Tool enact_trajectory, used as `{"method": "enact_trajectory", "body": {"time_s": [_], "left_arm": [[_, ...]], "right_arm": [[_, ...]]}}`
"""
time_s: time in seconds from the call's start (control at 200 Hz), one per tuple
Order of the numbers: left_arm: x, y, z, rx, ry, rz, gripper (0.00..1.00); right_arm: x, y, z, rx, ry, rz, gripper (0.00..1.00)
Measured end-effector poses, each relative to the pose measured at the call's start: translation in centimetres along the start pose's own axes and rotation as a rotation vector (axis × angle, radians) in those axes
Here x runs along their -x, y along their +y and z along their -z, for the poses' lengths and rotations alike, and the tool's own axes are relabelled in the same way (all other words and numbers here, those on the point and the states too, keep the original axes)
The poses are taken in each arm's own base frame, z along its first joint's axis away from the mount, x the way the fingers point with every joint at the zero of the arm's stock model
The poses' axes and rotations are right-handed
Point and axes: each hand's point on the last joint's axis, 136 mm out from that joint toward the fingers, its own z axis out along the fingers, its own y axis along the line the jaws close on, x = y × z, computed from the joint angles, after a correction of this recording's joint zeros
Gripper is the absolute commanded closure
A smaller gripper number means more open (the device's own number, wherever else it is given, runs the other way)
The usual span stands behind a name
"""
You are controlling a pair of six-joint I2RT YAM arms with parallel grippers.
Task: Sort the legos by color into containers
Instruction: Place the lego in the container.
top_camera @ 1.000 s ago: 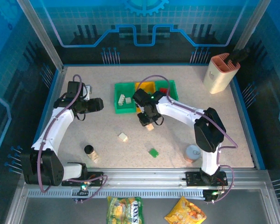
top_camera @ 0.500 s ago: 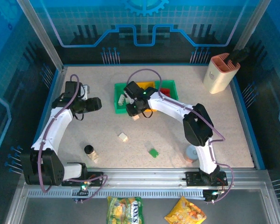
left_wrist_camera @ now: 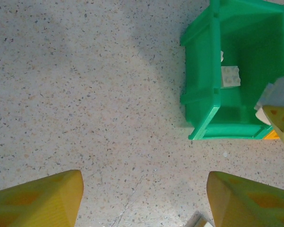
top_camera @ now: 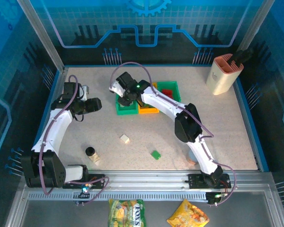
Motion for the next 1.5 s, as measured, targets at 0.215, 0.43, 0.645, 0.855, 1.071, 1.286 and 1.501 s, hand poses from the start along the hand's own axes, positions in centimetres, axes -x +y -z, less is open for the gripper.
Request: {"method": "enact_trajectory", "body": {"time_s": [0.215,0.43,0.645,0.855,1.071,1.286,1.501], "left_arm": [[0.3,-0.1,0.0,-0.017,-0.009,0.007,0.29],[0.4,0.1,0.1,-0.018,-0.011,0.018,0.29],[0.4,0.2,0.2,-0.017,-0.016,0.020,0.29],[0.5,0.1,0.4,-0.019,-0.023,0.018,0.29],[0.4,0.2,0.3,-0.018,-0.021,0.018,0.30],[0.3,0.2,0.3,-0.018,-0.020,0.019,0.30],[0.3,0.2,0.3,-0.018,-0.020,0.019,0.30]], "right_arm": [[-0.1,-0.3,-1.8,-0.009,0.027,0.154,0.71],[-2.0,-0.1,-3.7,0.005,0.086,0.225,0.65],[-2.6,-0.5,-4.1,-0.020,0.114,0.259,0.49],[-2.8,-0.7,-3.8,-0.033,0.118,0.259,0.49],[-2.8,-0.5,-0.9,-0.030,0.090,0.207,0.49],[-2.4,0.9,3.1,0.032,-0.012,0.130,0.51],[-5.0,3.8,4.4,0.168,-0.059,0.104,0.54]]}}
